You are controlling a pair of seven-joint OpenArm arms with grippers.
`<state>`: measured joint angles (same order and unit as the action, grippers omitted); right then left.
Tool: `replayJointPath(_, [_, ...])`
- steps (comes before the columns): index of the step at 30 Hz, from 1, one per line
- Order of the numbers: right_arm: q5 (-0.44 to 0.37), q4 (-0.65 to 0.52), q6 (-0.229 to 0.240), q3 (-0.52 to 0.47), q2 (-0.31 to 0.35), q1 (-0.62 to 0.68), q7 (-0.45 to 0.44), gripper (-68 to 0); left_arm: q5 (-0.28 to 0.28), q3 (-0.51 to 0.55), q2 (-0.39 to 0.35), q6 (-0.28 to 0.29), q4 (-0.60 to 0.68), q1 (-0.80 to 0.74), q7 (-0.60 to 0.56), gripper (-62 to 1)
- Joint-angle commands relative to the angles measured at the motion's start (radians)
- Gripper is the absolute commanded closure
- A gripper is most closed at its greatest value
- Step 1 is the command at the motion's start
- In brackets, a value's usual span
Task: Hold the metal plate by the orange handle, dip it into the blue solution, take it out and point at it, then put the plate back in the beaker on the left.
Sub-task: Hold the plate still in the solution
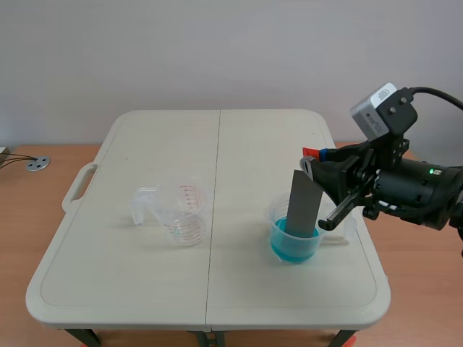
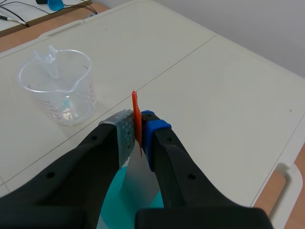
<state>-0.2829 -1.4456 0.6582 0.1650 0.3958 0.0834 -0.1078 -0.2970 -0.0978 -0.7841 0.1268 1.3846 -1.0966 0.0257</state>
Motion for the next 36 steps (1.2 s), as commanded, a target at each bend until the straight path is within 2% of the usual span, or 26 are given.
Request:
replayJointPath(1, [0.004,-0.012,0.0,-0.006,0.009,0.0,0.0,-1.3,-0.006,0.005,0.005,0.003,0.008,0.003,-0.003,-1.5])
replayJointPath(23, [0.002,-0.031,0.006,-0.022,0.012,0.003,-0.011,-1.3,-0.006,0.005,0.005,0.003,0.009,0.019,0.016,-1.5])
replayJointPath(30, [-0.001,-0.129,0.044,-0.063,0.012,0.037,-0.011,-1.3,-0.006,0.005,0.005,0.003,0.009,0.019,0.016,-1.5])
replayJointPath(36, [-0.001,-0.247,0.047,-0.109,0.012,0.087,-0.007,-1.3,-0.006,0.005,0.005,0.003,0.009,0.019,0.017,-1.5])
